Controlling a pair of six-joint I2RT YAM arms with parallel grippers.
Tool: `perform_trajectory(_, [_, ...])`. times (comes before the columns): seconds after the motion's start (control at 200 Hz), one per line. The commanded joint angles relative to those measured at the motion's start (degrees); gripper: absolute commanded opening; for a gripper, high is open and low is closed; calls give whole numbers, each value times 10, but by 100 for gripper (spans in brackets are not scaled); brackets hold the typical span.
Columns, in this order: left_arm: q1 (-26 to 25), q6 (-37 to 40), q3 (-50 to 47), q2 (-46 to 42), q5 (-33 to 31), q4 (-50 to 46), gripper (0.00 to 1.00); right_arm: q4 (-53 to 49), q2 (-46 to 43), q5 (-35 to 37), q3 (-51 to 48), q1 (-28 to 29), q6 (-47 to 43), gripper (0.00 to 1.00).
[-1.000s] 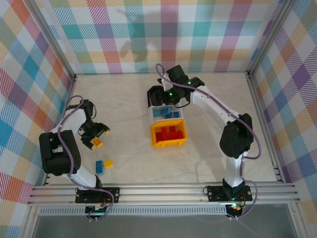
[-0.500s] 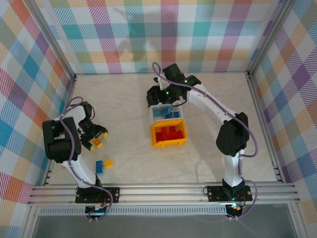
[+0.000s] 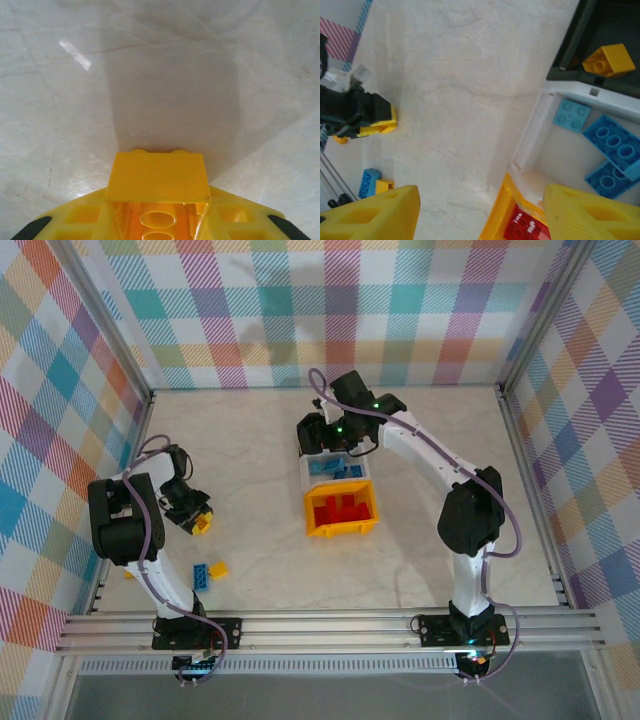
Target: Sort the legos into containers by color
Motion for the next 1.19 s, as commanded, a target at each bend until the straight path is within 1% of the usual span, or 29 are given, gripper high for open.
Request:
perform_trajectory(0.0, [-26, -11, 35, 0, 12, -10, 32, -21, -49, 21, -19, 2, -16, 67])
perform_trajectory(0.085, [-58, -36, 70, 3, 36, 2, 32, -21, -75, 28, -46, -6, -9, 67])
perform_trajectory(0.16, [-98, -59, 120, 18, 67, 25, 32, -9, -107, 27, -86, -21, 12, 67])
perform_trajectory(0.225, [-135, -72, 194, 51, 90, 33, 32, 8, -133, 10, -125, -37, 37, 67])
perform_trajectory(0.305, [-178, -88, 294, 104, 107, 37, 32, 14, -158, 5, -154, -50, 50, 67])
perform_trajectory(0.385, [-210, -114, 383, 155, 120, 55, 32, 9, -175, 5, -166, -56, 50, 67])
perform_trajectory(0.505, [-244, -140, 526, 244, 142, 62, 32, 0, -191, 7, -176, -61, 46, 67])
perform_trajectory(0.65, [-281, -155, 719, 369, 161, 36, 32, 2, -209, 7, -193, -69, 43, 67])
perform_trajectory(0.73, [-296, -173, 800, 424, 176, 31, 33, 2, -217, 7, -200, -72, 39, 67])
perform_trajectory(0.775, [-301, -186, 824, 445, 182, 31, 34, 2, -221, 7, -205, -72, 37, 67])
perform_trajectory(0.84, [-306, -197, 830, 456, 185, 37, 38, 3, -224, 7, -210, -72, 34, 68])
perform_trajectory(0.88, [-308, -197, 829, 458, 184, 36, 43, 5, -226, 7, -213, -72, 32, 69])
perform_trajectory(0.965, [-310, -189, 829, 454, 184, 24, 59, 7, -225, 0, -216, -72, 29, 70])
perform_trajectory(1.06, [-309, -167, 829, 434, 178, 4, 69, 12, -221, -16, -218, -72, 31, 70])
perform_trajectory(1.135, [-308, -139, 828, 401, 161, -19, 73, 18, -209, -40, -217, -69, 34, 70])
perform_trajectory(1.19, [-305, -110, 820, 367, 141, -47, 74, 12, -195, -55, -207, -61, 29, 70])
